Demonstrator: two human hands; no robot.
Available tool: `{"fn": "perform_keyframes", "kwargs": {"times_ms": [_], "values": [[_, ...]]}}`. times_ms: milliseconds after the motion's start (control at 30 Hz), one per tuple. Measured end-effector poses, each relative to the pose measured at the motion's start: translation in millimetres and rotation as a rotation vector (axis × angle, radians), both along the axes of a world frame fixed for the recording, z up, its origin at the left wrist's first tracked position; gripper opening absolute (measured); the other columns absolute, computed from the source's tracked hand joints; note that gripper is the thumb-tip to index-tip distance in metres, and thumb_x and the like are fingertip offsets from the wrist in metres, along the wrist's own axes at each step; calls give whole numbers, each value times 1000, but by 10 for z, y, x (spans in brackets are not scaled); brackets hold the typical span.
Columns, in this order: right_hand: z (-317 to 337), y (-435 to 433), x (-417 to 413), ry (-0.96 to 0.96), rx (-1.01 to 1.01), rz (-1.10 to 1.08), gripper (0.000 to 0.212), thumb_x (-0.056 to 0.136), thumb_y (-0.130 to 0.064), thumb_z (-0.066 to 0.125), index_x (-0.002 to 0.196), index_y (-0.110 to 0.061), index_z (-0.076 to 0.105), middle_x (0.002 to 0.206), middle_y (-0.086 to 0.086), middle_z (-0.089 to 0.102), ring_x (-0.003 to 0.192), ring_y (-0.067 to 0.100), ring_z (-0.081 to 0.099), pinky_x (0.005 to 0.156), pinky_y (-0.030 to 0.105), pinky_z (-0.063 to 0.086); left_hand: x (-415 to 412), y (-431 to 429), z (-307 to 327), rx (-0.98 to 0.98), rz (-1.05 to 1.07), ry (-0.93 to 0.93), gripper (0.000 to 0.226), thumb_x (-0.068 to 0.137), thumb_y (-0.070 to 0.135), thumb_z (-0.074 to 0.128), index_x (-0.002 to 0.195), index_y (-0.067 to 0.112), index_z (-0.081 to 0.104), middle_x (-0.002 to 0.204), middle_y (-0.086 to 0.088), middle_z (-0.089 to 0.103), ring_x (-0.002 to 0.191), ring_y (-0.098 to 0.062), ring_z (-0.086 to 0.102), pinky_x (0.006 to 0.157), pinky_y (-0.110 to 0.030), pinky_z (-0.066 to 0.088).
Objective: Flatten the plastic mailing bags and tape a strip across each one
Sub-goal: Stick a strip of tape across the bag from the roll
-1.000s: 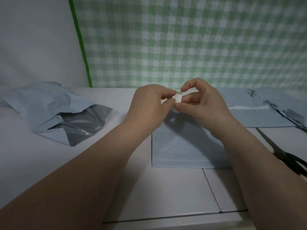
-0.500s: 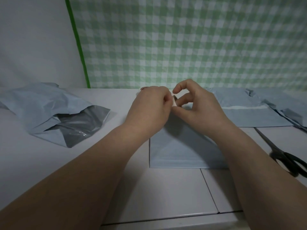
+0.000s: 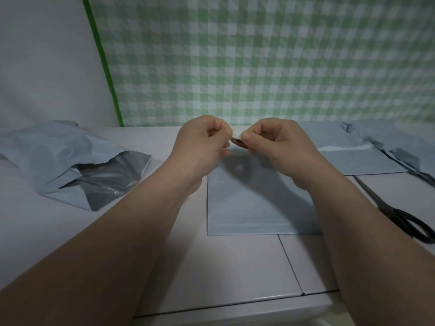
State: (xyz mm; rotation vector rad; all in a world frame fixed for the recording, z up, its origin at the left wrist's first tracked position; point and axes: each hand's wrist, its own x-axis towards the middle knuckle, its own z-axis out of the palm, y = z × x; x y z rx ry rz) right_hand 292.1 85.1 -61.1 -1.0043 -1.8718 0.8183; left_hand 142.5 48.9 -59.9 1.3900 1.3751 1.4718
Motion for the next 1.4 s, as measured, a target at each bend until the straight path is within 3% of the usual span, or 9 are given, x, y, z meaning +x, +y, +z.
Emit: {"fn": "perform_keyframes", "kwargs": {"times_ms": [167,233,333,433,567,733,933,1100,1400], "values": [[-16,61,38,-11,-48,-93,34,71,-53,72,62,-21,64,79,3,73,85,20,69,77,41,53,27,-49,51,26,-41,-99,22,92,5,55,72,13,58,71,4,55,72,-10,56,70,-24,56],[-19,54,36,-7,-35,-132,44,67,-58,71,59,-17,59,78,4,73,84,24,69,69,35,51,14,-52,72,-14,-37,-154,21,93,7,55,73,11,58,72,1,54,71,-10,55,69,-25,57],[-11,14,34,85,-55,-90,43,80,-43,70,59,-10,52,64,-5,65,63,9,62,64,20,40,-58,-35,68,-114,-16,-170,15,91,8,57,77,8,59,66,-1,53,65,-11,55,65,-26,57],[10,16,50,222,-144,10,41,88,-40,62,60,-12,53,65,-1,55,69,8,48,77,26,36,-110,-31,54,-198,-8,-200,9,87,11,64,79,8,62,61,-1,56,57,-11,57,54,-22,53],[37,-6,4,288,-223,151,38,81,-50,58,63,-16,56,63,-2,57,74,12,51,97,36,36,-121,-30,44,-291,-1,-219,12,85,15,69,76,11,61,59,1,58,53,-10,56,51,-20,50],[30,-22,-22,292,-231,91,46,89,-32,63,50,-21,42,46,-9,39,58,13,43,86,36,39,-153,-39,30,-256,72,-80,18,89,9,62,72,6,57,59,-3,52,47,-8,48,45,-16,43],[-2,11,3,58,-156,-54,36,80,-29,71,59,-7,51,53,0,43,58,15,41,64,31,35,-248,-61,-31,-253,162,118,23,87,10,63,64,8,59,64,-6,55,56,-14,46,52,-20,38],[-69,31,19,-79,-157,-64,34,79,-17,71,56,-9,47,44,-6,43,44,7,38,43,14,31,-242,-122,-149,-337,121,252,15,77,14,72,67,4,67,66,-12,56,60,-18,46,57,-28,35],[-134,32,-53,-118,-166,-74,31,78,-14,70,56,-8,50,51,2,48,43,5,42,44,12,35,-261,-101,-189,-388,151,366,14,76,16,75,75,2,72,84,-21,70,63,-22,55,58,-28,43]]}}
